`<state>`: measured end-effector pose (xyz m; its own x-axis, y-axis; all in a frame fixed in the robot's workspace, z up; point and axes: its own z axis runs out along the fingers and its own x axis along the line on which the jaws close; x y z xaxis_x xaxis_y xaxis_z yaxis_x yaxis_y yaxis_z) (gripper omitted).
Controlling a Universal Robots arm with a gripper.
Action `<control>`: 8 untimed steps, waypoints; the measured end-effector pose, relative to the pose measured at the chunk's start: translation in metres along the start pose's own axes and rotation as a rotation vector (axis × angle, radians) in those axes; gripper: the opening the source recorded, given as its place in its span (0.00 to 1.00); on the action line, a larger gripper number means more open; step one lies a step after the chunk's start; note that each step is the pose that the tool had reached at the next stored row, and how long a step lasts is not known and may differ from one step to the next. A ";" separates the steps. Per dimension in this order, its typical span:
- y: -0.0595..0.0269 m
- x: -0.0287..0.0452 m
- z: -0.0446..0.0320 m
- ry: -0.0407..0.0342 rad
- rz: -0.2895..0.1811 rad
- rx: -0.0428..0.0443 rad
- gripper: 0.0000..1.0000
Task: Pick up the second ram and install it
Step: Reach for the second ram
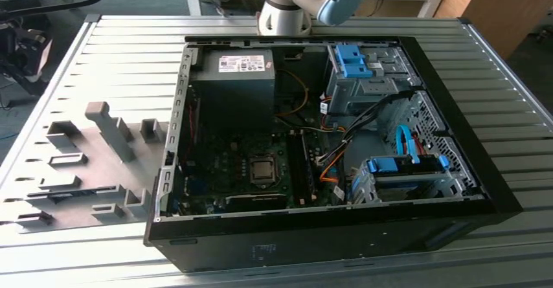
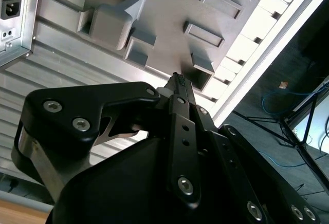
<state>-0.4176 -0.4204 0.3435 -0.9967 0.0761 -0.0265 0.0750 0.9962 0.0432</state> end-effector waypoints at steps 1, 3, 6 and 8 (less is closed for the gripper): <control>0.0000 0.0003 0.0008 0.0000 0.000 0.0000 0.11; -0.0002 0.0009 0.0021 0.0001 0.000 0.0000 0.11; -0.0003 0.0018 0.0040 0.0001 0.000 0.0000 0.11; -0.0004 0.0024 0.0052 0.0001 0.000 0.0000 0.11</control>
<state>-0.4198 -0.4204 0.3383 -0.9967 0.0762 -0.0264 0.0750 0.9962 0.0432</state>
